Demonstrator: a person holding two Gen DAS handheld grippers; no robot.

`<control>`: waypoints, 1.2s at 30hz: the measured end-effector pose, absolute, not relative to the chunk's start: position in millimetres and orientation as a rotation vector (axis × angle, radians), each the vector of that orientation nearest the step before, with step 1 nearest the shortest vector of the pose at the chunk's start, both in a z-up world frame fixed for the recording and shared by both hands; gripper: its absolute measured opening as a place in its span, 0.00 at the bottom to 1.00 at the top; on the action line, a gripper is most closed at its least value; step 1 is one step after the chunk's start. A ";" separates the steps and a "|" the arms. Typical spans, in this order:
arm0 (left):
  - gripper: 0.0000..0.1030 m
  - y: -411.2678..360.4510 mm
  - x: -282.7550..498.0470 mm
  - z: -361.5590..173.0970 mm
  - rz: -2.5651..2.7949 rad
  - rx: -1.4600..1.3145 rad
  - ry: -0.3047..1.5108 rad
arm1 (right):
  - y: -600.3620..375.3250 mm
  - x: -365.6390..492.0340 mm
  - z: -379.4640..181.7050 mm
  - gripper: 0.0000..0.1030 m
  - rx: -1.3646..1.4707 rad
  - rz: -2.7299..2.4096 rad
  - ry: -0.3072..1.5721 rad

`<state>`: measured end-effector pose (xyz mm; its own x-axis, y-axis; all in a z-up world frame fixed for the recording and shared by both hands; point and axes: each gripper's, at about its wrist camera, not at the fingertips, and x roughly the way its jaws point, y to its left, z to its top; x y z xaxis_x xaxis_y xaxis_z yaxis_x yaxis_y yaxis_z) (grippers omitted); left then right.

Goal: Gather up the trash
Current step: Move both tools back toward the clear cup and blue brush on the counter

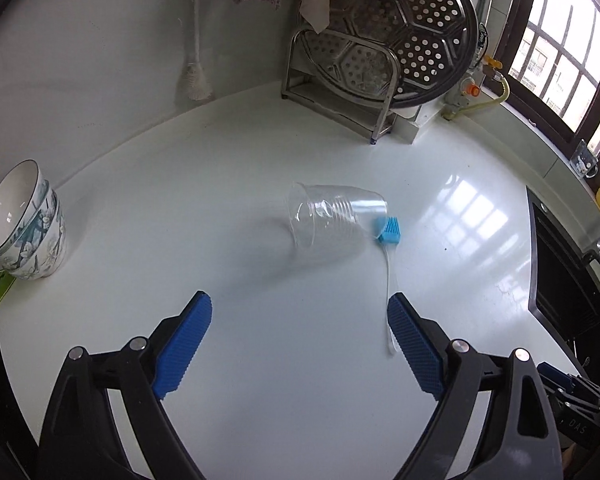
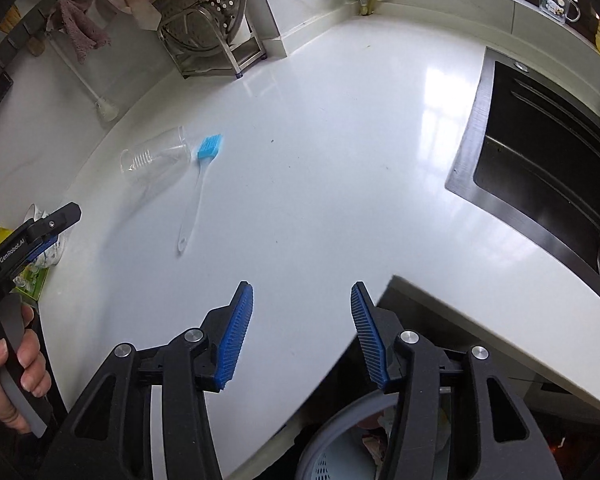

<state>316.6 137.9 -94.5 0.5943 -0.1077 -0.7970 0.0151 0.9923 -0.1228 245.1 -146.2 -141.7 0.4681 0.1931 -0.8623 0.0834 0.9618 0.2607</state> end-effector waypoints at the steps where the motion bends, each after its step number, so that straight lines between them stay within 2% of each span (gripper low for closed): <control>1: 0.86 139.5 325.5 -98.0 -0.075 -0.112 0.934 | -143.0 251.4 -143.6 0.49 0.283 0.065 1.082; 9: 0.86 139.3 371.7 -115.7 -0.110 -0.070 0.920 | -114.3 318.1 -152.3 0.49 0.267 0.062 1.033; 19: 0.86 159.6 381.7 -134.2 -0.115 -0.054 0.949 | -65.8 387.8 -172.1 0.50 0.168 0.100 1.044; 36: 0.86 170.2 380.9 -131.5 -0.121 -0.061 0.931 | -27.2 407.2 -189.5 0.51 -0.016 0.091 1.070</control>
